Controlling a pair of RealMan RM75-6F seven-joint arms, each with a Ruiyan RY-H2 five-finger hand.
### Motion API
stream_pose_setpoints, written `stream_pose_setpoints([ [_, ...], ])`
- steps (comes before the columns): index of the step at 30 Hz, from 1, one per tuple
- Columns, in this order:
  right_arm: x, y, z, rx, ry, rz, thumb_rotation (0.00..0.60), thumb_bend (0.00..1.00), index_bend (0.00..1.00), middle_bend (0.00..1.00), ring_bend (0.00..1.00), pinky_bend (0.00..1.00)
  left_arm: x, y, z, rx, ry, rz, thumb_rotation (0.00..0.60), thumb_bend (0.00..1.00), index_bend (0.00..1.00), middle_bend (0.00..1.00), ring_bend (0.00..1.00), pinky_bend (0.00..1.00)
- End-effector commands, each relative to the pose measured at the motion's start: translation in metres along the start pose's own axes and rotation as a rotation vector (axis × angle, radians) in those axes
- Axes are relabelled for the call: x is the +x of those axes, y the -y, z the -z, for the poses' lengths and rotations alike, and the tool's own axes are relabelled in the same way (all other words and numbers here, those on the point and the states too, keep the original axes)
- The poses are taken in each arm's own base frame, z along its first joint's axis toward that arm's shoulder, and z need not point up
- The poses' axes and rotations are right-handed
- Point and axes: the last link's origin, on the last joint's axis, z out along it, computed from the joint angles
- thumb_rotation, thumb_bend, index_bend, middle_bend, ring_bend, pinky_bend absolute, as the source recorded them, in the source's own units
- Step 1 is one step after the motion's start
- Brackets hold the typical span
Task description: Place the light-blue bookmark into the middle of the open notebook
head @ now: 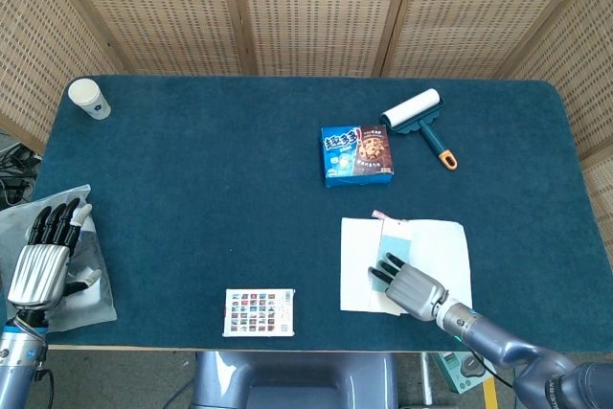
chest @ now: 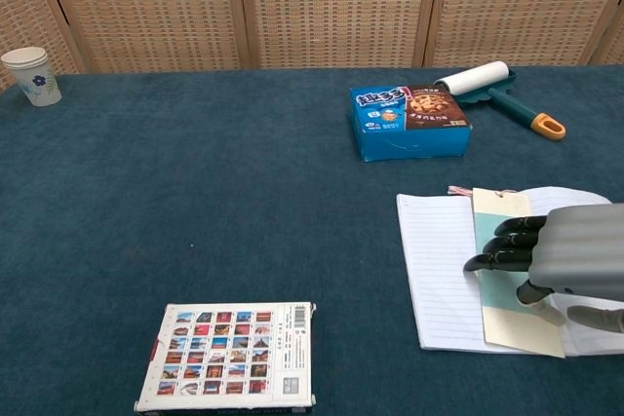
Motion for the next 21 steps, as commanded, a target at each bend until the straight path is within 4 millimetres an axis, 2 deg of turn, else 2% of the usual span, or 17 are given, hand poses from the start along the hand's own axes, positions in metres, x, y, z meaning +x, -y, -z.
stream_pose_setpoints([
  [1,-0.0002,0.0006,-0.0001,0.005,-0.004,0.007,0.6,0.72,0.53,0.03,0.0,0.02,-0.0001,-0.0002,0.0001,-0.001,0.001,0.0,0.6,0.04,0.0,0.0,0.0,0.0],
  [21,0.0047,-0.0006,0.001,0.0,-0.012,0.039,0.6,0.72,0.5,0.03,0.0,0.02,0.0004,0.001,-0.0001,0.002,0.001,0.004,0.6,0.04,0.0,0.0,0.0,0.0],
])
